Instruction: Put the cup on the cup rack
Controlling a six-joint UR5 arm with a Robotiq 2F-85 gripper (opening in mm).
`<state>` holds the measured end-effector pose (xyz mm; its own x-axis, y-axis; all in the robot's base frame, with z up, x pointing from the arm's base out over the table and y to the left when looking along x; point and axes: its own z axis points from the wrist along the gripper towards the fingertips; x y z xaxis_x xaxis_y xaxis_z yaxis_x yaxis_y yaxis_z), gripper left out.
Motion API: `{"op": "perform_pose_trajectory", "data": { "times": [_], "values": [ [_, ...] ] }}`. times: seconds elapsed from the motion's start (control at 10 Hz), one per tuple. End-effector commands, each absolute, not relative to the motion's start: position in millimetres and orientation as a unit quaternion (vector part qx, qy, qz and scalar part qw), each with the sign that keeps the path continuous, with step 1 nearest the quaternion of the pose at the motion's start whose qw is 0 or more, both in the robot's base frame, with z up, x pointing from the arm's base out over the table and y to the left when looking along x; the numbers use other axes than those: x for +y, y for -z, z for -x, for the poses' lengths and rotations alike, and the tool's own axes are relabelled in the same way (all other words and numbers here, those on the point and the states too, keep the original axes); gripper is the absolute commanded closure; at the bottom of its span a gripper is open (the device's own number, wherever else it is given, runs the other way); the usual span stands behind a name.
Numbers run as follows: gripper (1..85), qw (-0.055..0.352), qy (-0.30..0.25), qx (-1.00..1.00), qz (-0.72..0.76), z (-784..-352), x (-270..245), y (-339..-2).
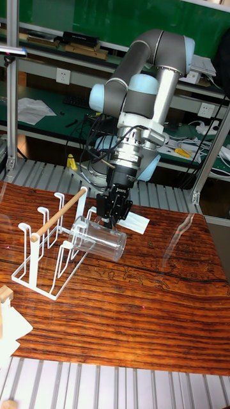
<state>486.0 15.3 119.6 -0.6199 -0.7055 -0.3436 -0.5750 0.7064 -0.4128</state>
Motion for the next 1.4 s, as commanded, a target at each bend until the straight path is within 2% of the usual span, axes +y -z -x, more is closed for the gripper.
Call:
{"op": "perform_pose_trajectory", "data": {
  "times": [0.0, 0.3, 0.8, 1.3],
  "values": [
    [84.7, 0.247, 0.137, 0.886, 0.368, -487, 13, -122],
    [84.7, 0.244, 0.145, 0.881, 0.377, -488, 10, -122],
    [84.7, 0.224, 0.166, 0.874, 0.397, -487, 21, -147],
    [84.7, 0.222, 0.194, 0.859, 0.418, -498, 33, -162]
  ]
}}
